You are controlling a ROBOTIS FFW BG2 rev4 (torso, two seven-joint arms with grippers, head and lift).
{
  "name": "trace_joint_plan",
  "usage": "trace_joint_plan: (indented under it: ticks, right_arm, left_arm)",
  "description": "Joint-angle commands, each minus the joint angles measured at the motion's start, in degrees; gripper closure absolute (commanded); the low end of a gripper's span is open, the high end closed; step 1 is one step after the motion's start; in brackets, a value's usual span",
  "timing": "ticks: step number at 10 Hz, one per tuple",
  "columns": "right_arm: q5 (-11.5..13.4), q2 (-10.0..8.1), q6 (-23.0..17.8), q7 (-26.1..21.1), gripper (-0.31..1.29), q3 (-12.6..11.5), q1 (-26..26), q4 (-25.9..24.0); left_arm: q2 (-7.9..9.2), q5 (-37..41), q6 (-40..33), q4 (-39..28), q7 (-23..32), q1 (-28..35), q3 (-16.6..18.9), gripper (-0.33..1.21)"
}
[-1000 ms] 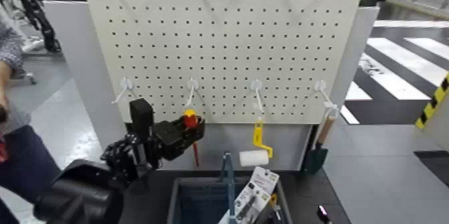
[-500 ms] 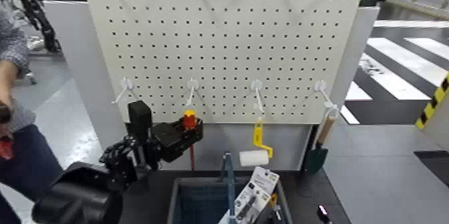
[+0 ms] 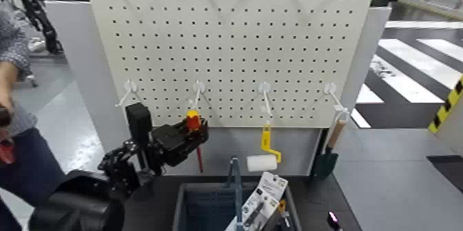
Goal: Put the red screwdriver into the crate.
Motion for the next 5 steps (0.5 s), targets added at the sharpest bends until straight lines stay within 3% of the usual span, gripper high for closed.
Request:
trace_joint_plan:
  ticks: [1,5]
  right_arm:
    - [0.00,0.09,-0.09,0.00,0.15,0.04,0.04,-0.05]
    - [0.00,0.09,0.09,0.00,0.15,-0.05,0.13,-0.14]
  left_arm:
    - [-0.46,1.01,1.72,-4.91,0.10,2.84,1.98,1.20]
    - [-1.43,4.27,5.32,-11.76,0.01,8.73,4.44,1.20]
